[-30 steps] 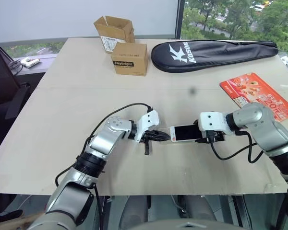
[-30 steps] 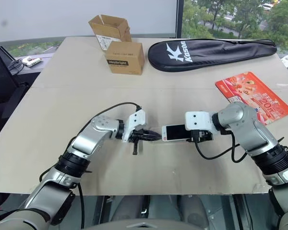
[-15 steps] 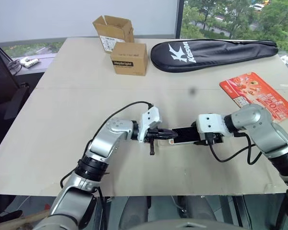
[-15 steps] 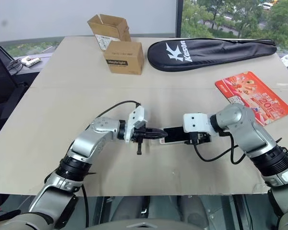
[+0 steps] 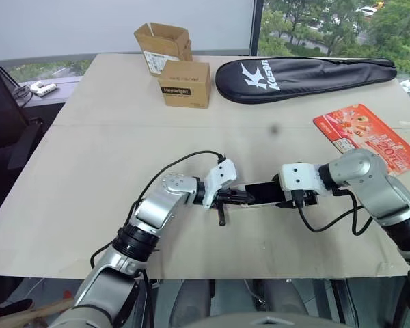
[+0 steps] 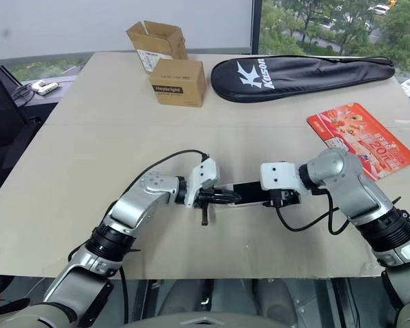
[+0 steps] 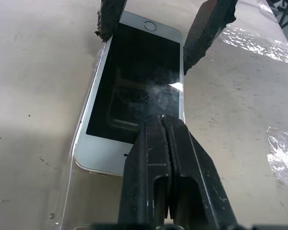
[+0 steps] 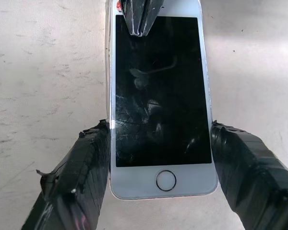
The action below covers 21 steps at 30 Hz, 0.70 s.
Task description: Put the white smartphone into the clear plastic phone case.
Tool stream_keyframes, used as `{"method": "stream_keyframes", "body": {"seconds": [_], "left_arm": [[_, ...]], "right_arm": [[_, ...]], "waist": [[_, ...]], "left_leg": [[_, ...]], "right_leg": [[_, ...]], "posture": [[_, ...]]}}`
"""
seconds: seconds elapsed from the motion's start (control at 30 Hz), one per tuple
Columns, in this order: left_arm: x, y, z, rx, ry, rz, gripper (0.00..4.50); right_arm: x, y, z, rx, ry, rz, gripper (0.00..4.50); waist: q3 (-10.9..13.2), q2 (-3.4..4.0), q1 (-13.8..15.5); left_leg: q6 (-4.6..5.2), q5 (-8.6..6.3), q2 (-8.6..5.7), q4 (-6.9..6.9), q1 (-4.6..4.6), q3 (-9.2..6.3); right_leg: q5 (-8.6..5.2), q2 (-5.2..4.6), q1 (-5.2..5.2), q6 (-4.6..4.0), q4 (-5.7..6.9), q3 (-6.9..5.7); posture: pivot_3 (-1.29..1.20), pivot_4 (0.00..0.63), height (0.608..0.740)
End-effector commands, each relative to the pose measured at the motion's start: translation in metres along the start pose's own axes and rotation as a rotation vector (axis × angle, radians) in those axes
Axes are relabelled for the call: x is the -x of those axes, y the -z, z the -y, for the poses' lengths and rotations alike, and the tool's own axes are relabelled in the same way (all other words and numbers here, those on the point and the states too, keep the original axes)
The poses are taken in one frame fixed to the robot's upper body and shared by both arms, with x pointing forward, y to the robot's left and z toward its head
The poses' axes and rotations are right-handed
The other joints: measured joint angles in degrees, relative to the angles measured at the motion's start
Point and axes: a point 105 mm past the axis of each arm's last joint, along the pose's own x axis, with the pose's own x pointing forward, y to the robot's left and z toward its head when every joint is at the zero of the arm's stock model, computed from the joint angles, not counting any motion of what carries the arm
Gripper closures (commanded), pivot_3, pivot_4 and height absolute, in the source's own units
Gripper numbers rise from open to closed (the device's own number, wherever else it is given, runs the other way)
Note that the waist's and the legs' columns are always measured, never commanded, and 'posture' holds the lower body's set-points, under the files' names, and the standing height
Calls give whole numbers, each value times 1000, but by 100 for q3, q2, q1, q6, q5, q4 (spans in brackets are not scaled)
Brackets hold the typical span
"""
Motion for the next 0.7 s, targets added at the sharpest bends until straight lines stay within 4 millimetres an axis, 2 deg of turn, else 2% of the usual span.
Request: {"method": "stream_keyframes", "body": {"seconds": [0.03, 0.23, 0.4, 0.53, 0.57, 0.6, 0.7], "left_arm": [[-3, 19, 2, 52, -8, -73, 4500], [-3, 19, 2, 65, -9, -74, 4500], [-2, 14, 1, 55, -8, -54, 4500], [16, -20, -1, -30, -22, 109, 4500], [26, -30, -1, -34, -32, 162, 4500], [35, -36, -2, -29, -47, 192, 4500], [61, -29, -8, -34, -130, 152, 4500]], "right_arm": [[5, -11, 0, 28, -6, 40, 25], [33, -21, 26, -45, 133, 116, 25], [50, -13, 30, -125, 191, 113, 25], [58, -5, 30, -198, 237, 118, 25], [60, 0, 28, -217, 246, 108, 523], [62, 3, 27, -229, 252, 99, 723], [66, 16, 25, -261, 282, 64, 2118]], "waist": [[0, 0, 0], [0, 0, 0], [-1, -1, 13], [0, -1, 4], [1, -1, -5], [3, -2, -8], [4, 0, -14]], "left_leg": [[0, 0, 0, 0, 0, 1], [0, 0, 0, 4, 1, 1], [0, 0, 0, 4, 0, 0], [0, 0, 0, 4, -1, 1], [0, 0, 0, 4, -2, 2], [0, 0, 1, 4, -3, 2], [0, 0, 3, 2, -8, 2]], "right_leg": [[0, 0, 0, 0, 0, 1], [0, 0, 1, 0, 1, 2], [0, -1, 2, 0, 1, 0], [0, -1, 1, -1, 1, 2], [0, -1, 0, -1, 1, 3], [0, -1, -2, -1, 1, 3], [0, -1, -9, -1, 2, 3]], "posture": [[0, 150, 740], [0, 150, 740], [0, 150, 740], [0, 150, 740], [0, 150, 740], [0, 150, 740], [0, 150, 740]]}}
